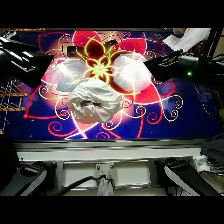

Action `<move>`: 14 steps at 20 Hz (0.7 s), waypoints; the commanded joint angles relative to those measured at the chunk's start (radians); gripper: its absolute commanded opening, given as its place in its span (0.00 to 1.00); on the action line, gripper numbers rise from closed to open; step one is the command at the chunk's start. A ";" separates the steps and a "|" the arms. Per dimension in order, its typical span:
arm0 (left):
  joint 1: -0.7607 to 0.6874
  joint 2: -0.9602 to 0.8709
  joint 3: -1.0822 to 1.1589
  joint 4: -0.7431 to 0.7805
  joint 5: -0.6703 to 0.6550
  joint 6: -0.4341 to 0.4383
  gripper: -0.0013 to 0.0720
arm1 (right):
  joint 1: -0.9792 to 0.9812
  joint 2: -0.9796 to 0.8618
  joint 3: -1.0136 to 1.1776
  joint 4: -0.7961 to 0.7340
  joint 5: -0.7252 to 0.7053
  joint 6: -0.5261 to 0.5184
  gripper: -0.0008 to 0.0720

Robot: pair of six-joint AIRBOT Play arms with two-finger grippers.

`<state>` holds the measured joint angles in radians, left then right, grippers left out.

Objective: Fold the clothes and pants, and hang the long-sleeved shirts on hangers.

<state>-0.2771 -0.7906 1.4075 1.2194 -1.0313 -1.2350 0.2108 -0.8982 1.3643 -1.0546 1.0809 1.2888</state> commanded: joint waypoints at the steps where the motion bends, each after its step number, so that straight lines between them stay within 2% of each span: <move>1: 0.000 -0.001 0.000 0.000 -0.002 0.000 0.57 | 0.001 0.001 0.000 0.000 0.000 0.000 0.64; 14: 0.000 -0.014 0.000 0.000 -0.003 0.000 0.57 | 0.001 0.001 0.000 0.000 0.000 0.000 0.64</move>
<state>-0.2771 -0.7979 1.4075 1.2190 -1.0328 -1.2350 0.2108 -0.8982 1.3643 -1.0546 1.0805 1.2884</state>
